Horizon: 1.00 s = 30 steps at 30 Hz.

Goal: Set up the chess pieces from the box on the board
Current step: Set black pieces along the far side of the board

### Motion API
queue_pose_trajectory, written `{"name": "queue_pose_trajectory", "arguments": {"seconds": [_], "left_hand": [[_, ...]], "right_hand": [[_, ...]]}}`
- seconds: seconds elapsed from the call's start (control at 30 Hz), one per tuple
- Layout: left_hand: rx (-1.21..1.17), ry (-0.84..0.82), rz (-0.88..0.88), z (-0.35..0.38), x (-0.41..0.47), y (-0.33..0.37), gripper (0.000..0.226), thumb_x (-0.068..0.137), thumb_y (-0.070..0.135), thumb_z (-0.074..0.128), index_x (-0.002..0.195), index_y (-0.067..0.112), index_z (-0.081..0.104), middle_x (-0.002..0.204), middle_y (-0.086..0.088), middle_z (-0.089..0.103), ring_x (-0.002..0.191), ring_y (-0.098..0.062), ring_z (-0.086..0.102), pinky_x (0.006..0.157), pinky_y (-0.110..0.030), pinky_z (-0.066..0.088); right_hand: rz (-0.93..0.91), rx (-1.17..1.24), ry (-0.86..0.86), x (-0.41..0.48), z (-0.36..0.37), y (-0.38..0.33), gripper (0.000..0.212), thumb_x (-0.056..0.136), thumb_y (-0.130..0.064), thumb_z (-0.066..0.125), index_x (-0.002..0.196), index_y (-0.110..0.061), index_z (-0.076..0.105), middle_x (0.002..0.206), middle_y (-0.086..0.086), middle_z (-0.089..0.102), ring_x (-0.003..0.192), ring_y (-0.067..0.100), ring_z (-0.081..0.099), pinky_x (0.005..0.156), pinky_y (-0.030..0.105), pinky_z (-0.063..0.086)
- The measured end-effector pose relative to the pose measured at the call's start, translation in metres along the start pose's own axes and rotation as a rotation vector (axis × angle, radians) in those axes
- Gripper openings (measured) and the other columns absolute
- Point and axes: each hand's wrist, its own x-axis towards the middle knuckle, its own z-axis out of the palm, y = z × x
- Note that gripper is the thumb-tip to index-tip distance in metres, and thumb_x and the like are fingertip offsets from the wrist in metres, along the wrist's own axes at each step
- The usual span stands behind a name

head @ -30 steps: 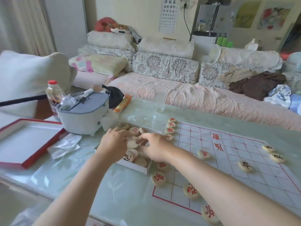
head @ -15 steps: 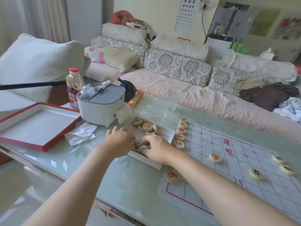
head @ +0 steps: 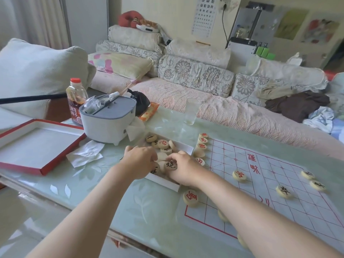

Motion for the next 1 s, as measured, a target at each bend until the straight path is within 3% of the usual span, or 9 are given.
{"name": "queue_pose_trajectory", "arguments": {"seconds": [0.1,0.23,0.43,0.63,0.83,1.0], "left_hand": [[-0.062,0.011,-0.025,0.0,0.001,-0.001,0.018,0.093,0.028,0.048,0.108,0.035,0.055,0.099,0.016,0.056,0.104,-0.014,0.052,0.083,-0.031,0.029],[-0.231,0.05,-0.021,-0.007,0.001,0.017,0.023,0.092,0.022,0.052,0.111,0.025,0.064,0.111,0.001,0.057,0.103,-0.022,0.056,0.088,-0.033,0.046],[-0.36,0.004,0.035,-0.007,0.003,0.08,0.024,0.092,0.018,0.051,0.11,0.021,0.066,0.107,0.001,0.061,0.094,-0.02,0.059,0.08,-0.033,0.051],[-0.446,-0.062,0.108,0.014,0.002,0.154,0.023,0.092,0.019,0.052,0.111,0.025,0.063,0.105,0.003,0.063,0.086,-0.014,0.057,0.067,-0.024,0.045],[-0.596,-0.207,0.169,0.036,-0.004,0.216,0.02,0.095,0.019,0.048,0.103,0.03,0.062,0.092,0.006,0.06,0.066,-0.024,0.058,0.043,-0.024,0.043],[-0.601,-0.268,0.253,0.054,-0.008,0.262,0.021,0.094,0.018,0.05,0.104,0.03,0.065,0.097,0.006,0.06,0.071,-0.019,0.059,0.055,-0.025,0.046]], "right_hand": [[-0.012,-0.008,0.026,0.0,0.001,0.001,0.044,0.09,-0.043,0.06,0.133,-0.033,0.054,0.136,-0.001,0.046,0.127,0.021,0.048,0.104,0.035,0.043],[-0.036,0.044,0.137,-0.011,-0.009,0.001,0.042,0.091,-0.044,0.061,0.13,-0.029,0.053,0.134,-0.002,0.048,0.122,0.019,0.05,0.098,0.032,0.042],[0.019,0.063,0.245,-0.055,-0.039,0.037,0.036,0.089,-0.041,0.063,0.121,-0.027,0.054,0.125,-0.003,0.051,0.111,0.019,0.054,0.093,0.036,0.047],[0.185,0.128,0.305,-0.115,-0.065,0.108,0.027,0.089,-0.048,0.061,0.109,-0.03,0.057,0.115,-0.008,0.054,0.104,0.014,0.055,0.086,0.031,0.045],[0.299,0.156,0.315,-0.161,-0.089,0.172,0.024,0.087,-0.047,0.066,0.104,-0.031,0.06,0.109,-0.01,0.058,0.085,0.006,0.054,0.062,0.017,0.034],[0.34,0.196,0.272,-0.185,-0.092,0.215,0.019,0.086,-0.042,0.071,0.099,-0.033,0.061,0.1,-0.014,0.057,0.078,-0.001,0.051,0.063,0.019,0.037]]}}
